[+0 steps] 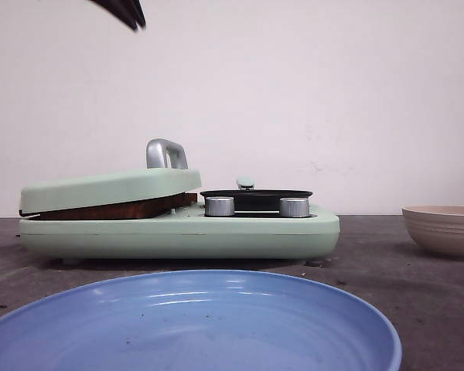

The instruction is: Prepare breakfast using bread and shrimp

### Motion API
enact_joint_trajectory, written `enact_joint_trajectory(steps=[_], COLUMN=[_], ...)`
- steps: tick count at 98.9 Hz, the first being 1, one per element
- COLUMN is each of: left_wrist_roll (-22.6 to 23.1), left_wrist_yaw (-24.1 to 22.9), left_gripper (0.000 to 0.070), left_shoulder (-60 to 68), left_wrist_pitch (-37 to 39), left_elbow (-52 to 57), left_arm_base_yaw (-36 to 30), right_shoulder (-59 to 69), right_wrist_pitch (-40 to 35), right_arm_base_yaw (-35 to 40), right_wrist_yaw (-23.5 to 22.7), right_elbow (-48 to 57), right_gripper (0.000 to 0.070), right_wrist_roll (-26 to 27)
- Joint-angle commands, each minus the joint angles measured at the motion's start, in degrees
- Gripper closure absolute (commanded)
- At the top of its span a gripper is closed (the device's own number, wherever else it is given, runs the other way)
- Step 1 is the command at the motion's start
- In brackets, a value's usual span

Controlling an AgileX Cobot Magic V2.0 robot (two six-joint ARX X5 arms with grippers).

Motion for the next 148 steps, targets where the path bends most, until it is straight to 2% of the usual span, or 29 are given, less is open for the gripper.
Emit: enact_joint_trajectory(steps=[1,12,25,33,47,55,59,69,74,85,100,120,139,148], left_wrist_roll=[3.13,4.5,5.95,6.82,7.06,7.06,7.08,7.26,7.39,7.43,7.41,7.41,7.43,7.43], left_wrist_yaw=[-0.04,-0.68,-5.49,-5.62,-5.57,-5.57,-5.57,-5.57,-5.57,-5.57,-5.51,-5.46,-5.46,-5.46], left_gripper=[0.07,0.07,0.07,0.07,0.07,0.07,0.07,0.07,0.07,0.07,0.07,0.07,0.07,0.07], left_shoulder=[-2.8,-7.41,-11.17,-12.76,-15.08,-16.04,-16.46,-17.07,-17.09,-17.09,-17.07,-17.07,-17.07,-16.98], left_wrist_pitch=[0.11,-0.42,-2.93,-5.11,-7.67,-8.11,-8.09,-8.07,-8.09,-8.28,-8.35,-8.72,-9.31,-9.29], left_elbow=[1.4,1.4,1.38,1.38,1.29,1.27,1.27,1.27,1.27,1.27,1.16,0.59,0.52,0.52], left_arm_base_yaw=[-0.94,-1.97,-2.84,-3.26,-3.82,-4.46,-4.83,-5.66,-5.9,-6.27,-6.29,-6.69,-7.04,-7.04], right_shoulder=[3.13,8.24,14.64,18.64,25.83,29.48,31.54,36.96,39.56,44.63,51.95,59.49,63.98,65.05], right_wrist_pitch=[3.04,6.23,8.63,9.88,12.28,12.83,12.94,12.9,13.03,13.05,13.0,12.63,11.54,11.08], right_arm_base_yaw=[-0.48,-3.63,-10.8,-17.42,-31.28,-37.64,-40.48,-45.86,-47.43,-48.98,-49.7,-50.31,-50.84,-50.84], right_wrist_yaw=[-3.13,-7.76,-15.43,-21.77,-35.3,-40.24,-42.16,-47.67,-49.79,-50.16,-50.4,-50.38,-50.25,-48.76], right_elbow=[0.48,0.52,0.57,0.59,0.61,0.63,0.63,0.63,0.7,1.46,4.72,9.49,12.07,12.07], right_gripper=[0.0694,0.0694,0.0694,0.0694,0.0693,0.068,0.0627,0.0372,0.0347,0.0355,0.0423,0.0452,0.0453,0.0453], right_wrist_roll=[1.81,2.84,2.93,3.45,7.3,8.35,8.94,10.14,10.12,10.03,8.81,8.55,6.01,4.74])
